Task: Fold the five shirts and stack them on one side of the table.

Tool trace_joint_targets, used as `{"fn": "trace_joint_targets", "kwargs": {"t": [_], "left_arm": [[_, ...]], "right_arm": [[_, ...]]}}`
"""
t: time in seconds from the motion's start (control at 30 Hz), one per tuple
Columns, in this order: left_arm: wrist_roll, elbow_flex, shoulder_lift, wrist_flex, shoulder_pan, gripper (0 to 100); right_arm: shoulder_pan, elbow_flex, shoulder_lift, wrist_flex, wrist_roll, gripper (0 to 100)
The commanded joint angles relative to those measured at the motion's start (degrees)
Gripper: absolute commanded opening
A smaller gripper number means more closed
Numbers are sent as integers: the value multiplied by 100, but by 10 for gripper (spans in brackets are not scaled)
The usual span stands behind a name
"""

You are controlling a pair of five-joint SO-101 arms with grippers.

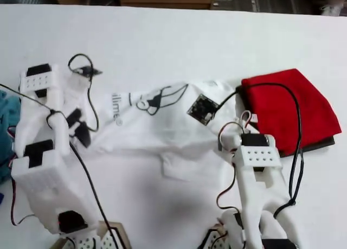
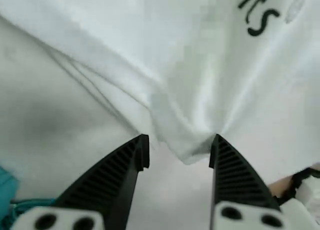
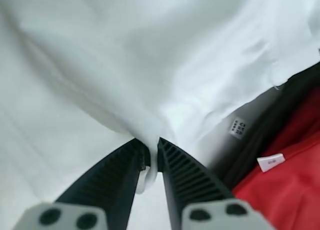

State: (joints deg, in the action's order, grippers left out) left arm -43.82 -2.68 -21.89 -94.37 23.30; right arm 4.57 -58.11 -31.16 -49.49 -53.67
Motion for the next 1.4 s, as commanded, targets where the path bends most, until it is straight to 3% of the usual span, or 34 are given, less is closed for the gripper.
{"fn": "trace_joint_targets", "kwargs": {"t": [0.0, 0.13, 0.27, 0.5, 0.63, 0.83, 1.0, 1.37], "left_arm": [[-202, -338, 985, -352, 79, 219], [-202, -769, 1371, 202, 185, 220], [62, -479, 686, 941, 97, 221], [1626, -1657, -1046, 1029, -290, 221], [2048, -2343, -1591, 1020, -334, 219], [2057, -2879, -2057, 791, -299, 199], [2092, -3275, -2391, 862, -299, 15], [1855, -4356, -2629, 176, -404, 27]], "right_arm": [[31, 62, 22, 66, -18, 22], [31, 62, 22, 66, -18, 22], [31, 62, 22, 66, -18, 22], [31, 62, 22, 66, -18, 22], [31, 62, 22, 66, -18, 22], [31, 62, 22, 66, -18, 22], [31, 62, 22, 66, -18, 22], [31, 53, 22, 66, -18, 22]]}}
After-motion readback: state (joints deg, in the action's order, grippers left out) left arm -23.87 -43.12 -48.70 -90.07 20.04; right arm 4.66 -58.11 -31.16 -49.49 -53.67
